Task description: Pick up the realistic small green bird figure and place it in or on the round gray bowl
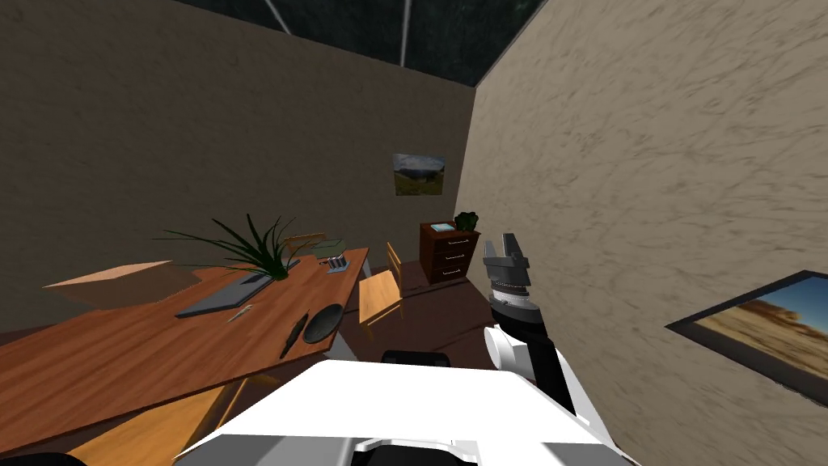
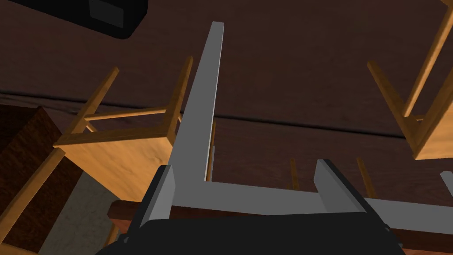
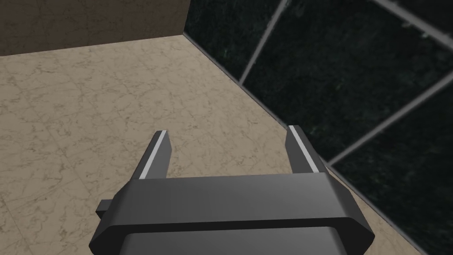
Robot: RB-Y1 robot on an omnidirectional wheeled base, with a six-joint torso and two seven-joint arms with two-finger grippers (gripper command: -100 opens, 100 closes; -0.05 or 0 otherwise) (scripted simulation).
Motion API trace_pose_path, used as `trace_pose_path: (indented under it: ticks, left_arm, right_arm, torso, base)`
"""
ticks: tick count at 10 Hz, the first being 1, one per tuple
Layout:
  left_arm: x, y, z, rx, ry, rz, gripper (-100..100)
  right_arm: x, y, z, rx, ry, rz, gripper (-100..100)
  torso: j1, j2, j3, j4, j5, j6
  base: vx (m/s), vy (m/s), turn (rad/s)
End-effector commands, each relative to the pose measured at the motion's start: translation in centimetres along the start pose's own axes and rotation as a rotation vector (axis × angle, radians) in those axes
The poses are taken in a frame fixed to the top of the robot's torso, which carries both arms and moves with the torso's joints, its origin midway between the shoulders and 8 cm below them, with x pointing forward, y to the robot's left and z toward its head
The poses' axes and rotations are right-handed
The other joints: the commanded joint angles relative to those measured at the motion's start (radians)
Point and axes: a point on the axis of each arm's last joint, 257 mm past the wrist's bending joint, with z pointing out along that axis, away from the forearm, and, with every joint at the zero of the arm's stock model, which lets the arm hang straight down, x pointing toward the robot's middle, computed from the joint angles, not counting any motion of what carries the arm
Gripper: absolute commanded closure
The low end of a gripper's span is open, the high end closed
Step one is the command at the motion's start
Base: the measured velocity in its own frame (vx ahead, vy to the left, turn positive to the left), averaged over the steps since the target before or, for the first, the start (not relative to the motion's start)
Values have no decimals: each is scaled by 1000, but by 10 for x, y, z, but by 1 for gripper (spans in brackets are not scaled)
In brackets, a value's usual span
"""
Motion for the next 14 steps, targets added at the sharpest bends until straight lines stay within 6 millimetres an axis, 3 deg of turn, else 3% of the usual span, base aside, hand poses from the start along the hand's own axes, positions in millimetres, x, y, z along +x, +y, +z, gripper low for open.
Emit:
trace_pose_path:
  ticks: [1, 6, 9, 10, 11, 13, 14]
  left_arm:
    - [1, 25, -8, -47, 30, 24, -100]
    - [-14, 52, -14, -102, 47, 61, -100]
    - [-21, 54, -14, -110, 41, 65, -100]
    - [-21, 55, -14, -109, 41, 67, 0]
    - [-15, 50, -5, -111, 36, 58, -100]
    - [-6, 44, 6, -112, 31, 48, -100]
    - [-9, 46, 2, -110, 32, 49, -100]
  right_arm:
    - [0, 0, 0, 0, 0, 0, 0]
    - [0, 0, 0, 0, 0, 0, 0]
    - [0, 0, 0, 0, 0, 0, 0]
    - [0, 0, 0, 0, 0, 0, 0]
    - [0, 0, 0, 0, 0, 0, 0]
    - [0, 0, 0, 0, 0, 0, 0]
    - [0, 0, 0, 0, 0, 0, 0]
  torso:
    - [0, 0, 0, 0, 0, 0]
    - [-1, 0, 0, 0, 0, 0]
    - [-4, -1, -1, -1, 0, 0]
    - [-7, 7, 4, 1, -1, -1]
    - [-8, 13, 7, 3, -1, -1]
    - [-6, 17, 10, 4, -1, -1]
    - [-6, 18, 10, 4, -1, -1]
  base:
    - [283, 114, -179]
    - [263, 83, -103]
    - [217, 59, -79]
    - [21, 7, -1]
    - [3, 25, -64]
    - [-20, 54, -58]
    - [-9, 27, -14]
